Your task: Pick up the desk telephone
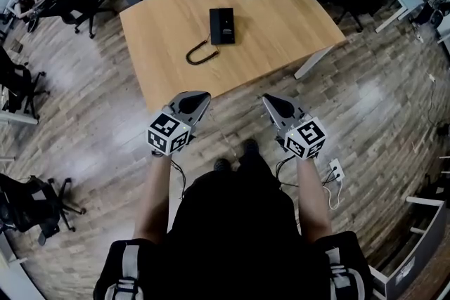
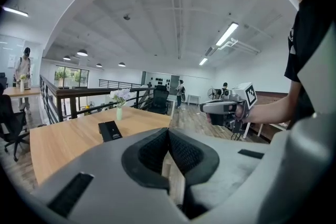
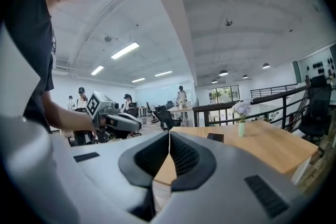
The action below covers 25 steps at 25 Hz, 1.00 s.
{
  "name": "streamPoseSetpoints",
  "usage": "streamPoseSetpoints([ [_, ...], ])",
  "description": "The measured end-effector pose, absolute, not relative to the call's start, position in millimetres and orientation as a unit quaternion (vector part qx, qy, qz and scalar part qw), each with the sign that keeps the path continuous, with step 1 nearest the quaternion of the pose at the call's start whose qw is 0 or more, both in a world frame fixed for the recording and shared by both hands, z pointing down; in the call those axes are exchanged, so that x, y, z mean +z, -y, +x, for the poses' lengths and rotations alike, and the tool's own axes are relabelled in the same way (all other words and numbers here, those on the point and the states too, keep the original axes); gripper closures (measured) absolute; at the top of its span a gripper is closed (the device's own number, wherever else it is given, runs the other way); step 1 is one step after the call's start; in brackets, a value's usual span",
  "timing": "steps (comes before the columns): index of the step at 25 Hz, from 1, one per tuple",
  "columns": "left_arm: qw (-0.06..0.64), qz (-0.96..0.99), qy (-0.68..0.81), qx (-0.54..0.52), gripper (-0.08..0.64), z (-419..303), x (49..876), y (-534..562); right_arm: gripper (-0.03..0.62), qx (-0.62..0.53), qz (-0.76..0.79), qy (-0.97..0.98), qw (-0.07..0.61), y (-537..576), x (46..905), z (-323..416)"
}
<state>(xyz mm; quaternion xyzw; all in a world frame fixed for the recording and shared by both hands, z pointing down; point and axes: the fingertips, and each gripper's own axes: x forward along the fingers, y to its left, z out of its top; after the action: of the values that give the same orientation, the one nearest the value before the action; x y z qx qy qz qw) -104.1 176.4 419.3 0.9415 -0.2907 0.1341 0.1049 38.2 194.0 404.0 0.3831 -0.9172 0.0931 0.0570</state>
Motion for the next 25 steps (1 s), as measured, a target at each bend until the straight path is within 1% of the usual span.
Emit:
streamPoseSetpoints([
  [3, 0.109, 0.938, 0.301, 0.131, 0.538, -99, 417, -165, 0.566, 0.104, 0.373, 0.921, 0.039, -181, 403, 46],
  [7, 0.111, 0.935, 0.311, 0.127, 0.538, -86, 413, -154, 0.562, 0.107, 0.356, 0.926, 0.064, -169, 416, 57],
  [8, 0.112, 0.934, 0.314, 0.126, 0.538, -83, 412, -150, 0.546, 0.108, 0.350, 0.928, 0.067, -166, 418, 58],
  [9, 0.112, 0.933, 0.317, 0.126, 0.538, -80, 412, -146, 0.483, 0.110, 0.343, 0.931, 0.066, -163, 419, 60],
  [10, 0.113, 0.932, 0.319, 0.126, 0.538, -77, 412, -141, 0.438, 0.113, 0.335, 0.933, 0.065, -159, 419, 61],
  [14, 0.117, 0.929, 0.326, 0.128, 0.538, -62, 415, -129, 0.388, 0.124, 0.318, 0.938, 0.064, -146, 423, 73],
  [23, 0.120, 0.922, 0.344, 0.133, 0.538, -35, 414, -103, 0.364, 0.129, 0.292, 0.946, 0.065, -115, 422, 97],
  [25, 0.120, 0.919, 0.352, 0.132, 0.538, -32, 413, -99, 0.350, 0.127, 0.282, 0.949, 0.066, -110, 422, 100],
])
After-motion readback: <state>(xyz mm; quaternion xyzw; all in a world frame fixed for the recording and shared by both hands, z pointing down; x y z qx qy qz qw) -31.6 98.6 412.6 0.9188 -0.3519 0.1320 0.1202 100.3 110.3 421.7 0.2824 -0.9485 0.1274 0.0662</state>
